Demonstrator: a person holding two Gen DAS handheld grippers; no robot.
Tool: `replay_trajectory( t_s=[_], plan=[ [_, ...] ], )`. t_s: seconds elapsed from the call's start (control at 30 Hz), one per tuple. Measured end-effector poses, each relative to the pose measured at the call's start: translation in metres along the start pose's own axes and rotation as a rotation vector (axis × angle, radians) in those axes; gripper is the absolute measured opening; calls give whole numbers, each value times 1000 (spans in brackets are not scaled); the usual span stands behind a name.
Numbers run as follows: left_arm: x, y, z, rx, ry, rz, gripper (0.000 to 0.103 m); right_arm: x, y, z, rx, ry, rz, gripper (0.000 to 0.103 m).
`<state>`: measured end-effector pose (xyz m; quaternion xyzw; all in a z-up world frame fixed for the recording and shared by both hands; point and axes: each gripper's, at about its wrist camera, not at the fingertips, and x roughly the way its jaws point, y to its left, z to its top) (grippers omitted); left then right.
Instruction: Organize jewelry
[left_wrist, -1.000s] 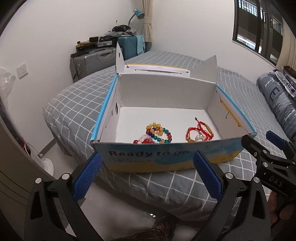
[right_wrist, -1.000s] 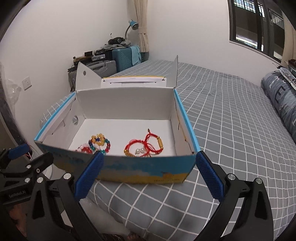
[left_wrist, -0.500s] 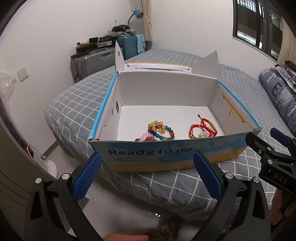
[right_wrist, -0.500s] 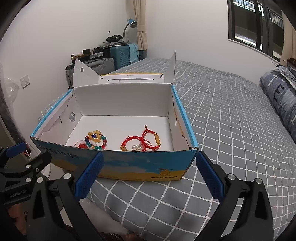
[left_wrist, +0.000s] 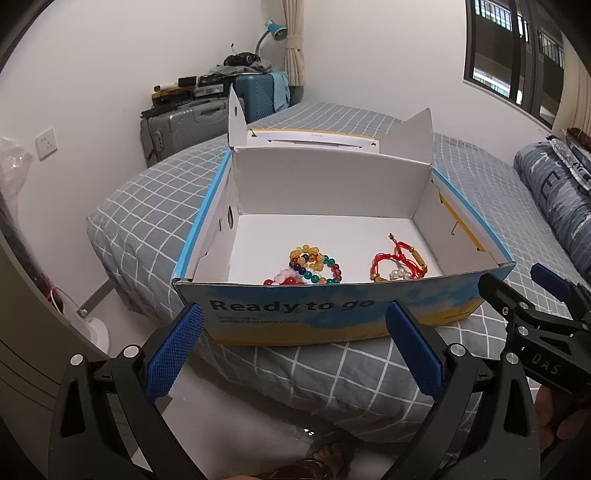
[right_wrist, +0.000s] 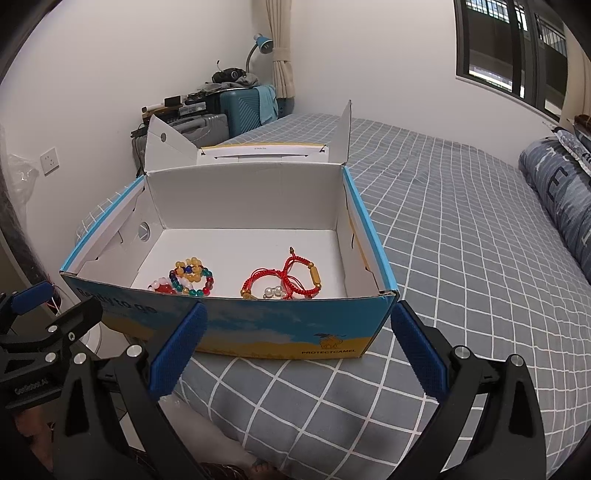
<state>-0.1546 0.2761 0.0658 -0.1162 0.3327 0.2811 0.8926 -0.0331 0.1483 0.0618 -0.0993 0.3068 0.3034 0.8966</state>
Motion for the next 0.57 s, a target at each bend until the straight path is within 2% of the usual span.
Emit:
replay_trajectory(
  t_s=[0.57],
  plan=[
    [-1, 2, 1, -37, 9, -14, 97, 0, 3, -1, 6, 0, -3, 95]
  ],
)
